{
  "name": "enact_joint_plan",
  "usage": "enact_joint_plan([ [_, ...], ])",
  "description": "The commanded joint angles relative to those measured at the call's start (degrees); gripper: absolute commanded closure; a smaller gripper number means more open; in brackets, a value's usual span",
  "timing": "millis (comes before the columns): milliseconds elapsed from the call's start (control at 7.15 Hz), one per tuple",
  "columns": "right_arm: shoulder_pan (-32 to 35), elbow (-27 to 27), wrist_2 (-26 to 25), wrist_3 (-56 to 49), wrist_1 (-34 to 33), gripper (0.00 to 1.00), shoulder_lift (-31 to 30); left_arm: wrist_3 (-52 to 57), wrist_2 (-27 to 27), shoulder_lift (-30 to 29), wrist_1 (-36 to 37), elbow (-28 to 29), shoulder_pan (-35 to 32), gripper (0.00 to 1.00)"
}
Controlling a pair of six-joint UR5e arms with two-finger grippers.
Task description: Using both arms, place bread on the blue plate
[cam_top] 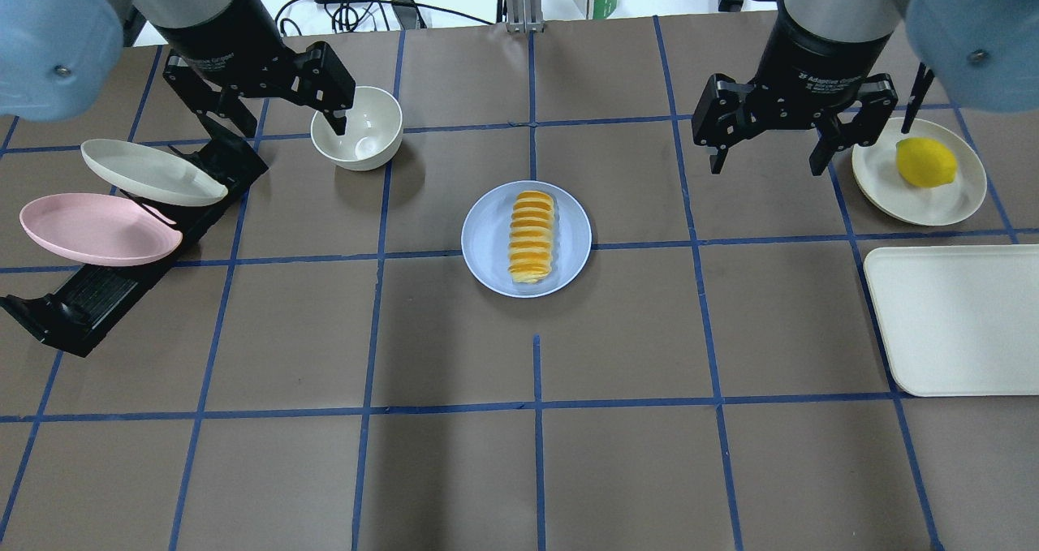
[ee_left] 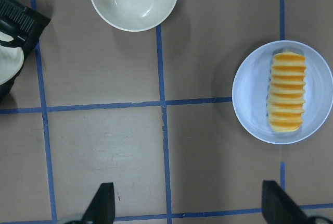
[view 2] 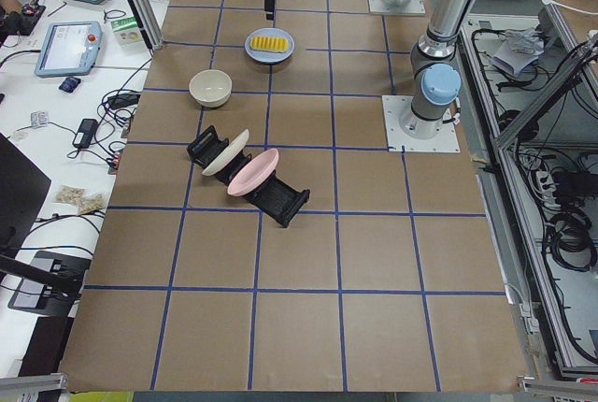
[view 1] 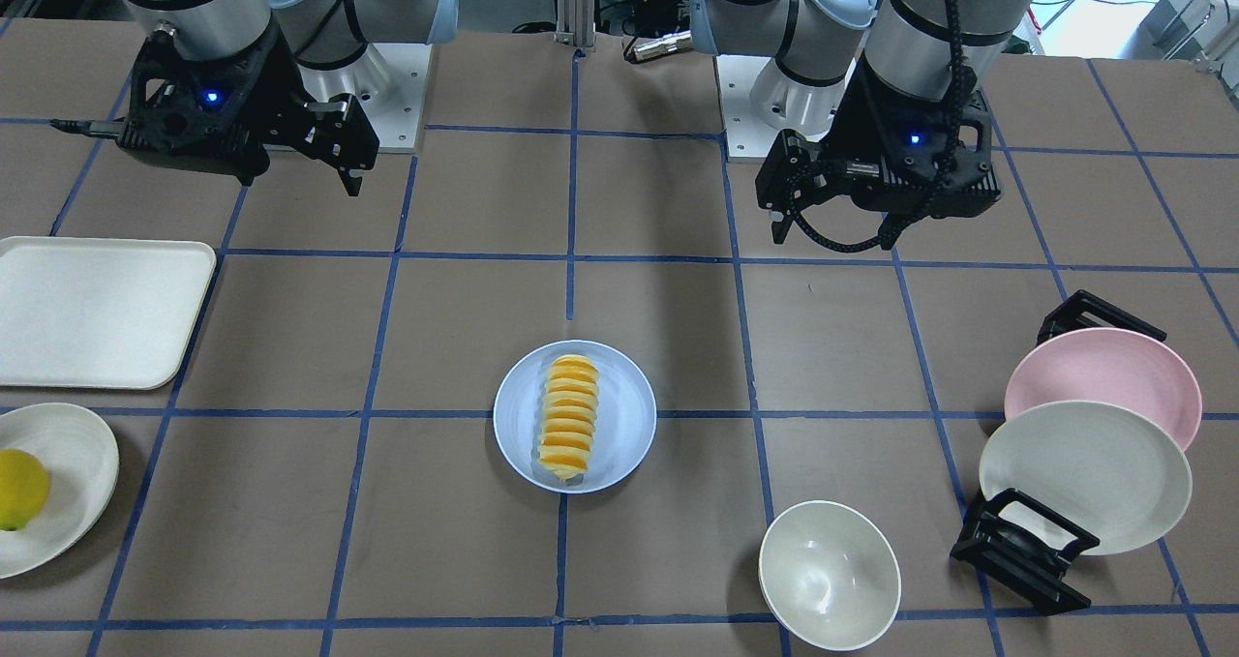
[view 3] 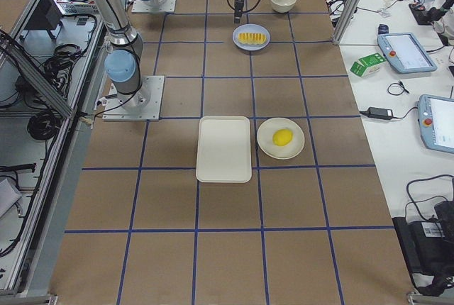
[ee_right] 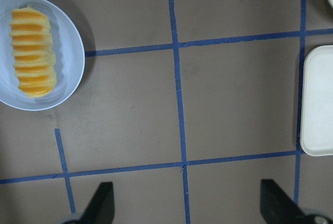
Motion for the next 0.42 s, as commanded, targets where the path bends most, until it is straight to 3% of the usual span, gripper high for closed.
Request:
enact_joint_plan([
  [0, -2.2, 0.15, 0.62, -1.53, 0.22, 0.0, -0.71, -0.01, -0.08, 0.07, 0.0, 0.0, 0.04, 0.0],
  [280, -1.94, 0.15, 0.53, -1.18, 0.3, 0.0, -0.81, 0.08, -0.17, -0.11, -0.09, 0.0, 0.04, 0.0],
])
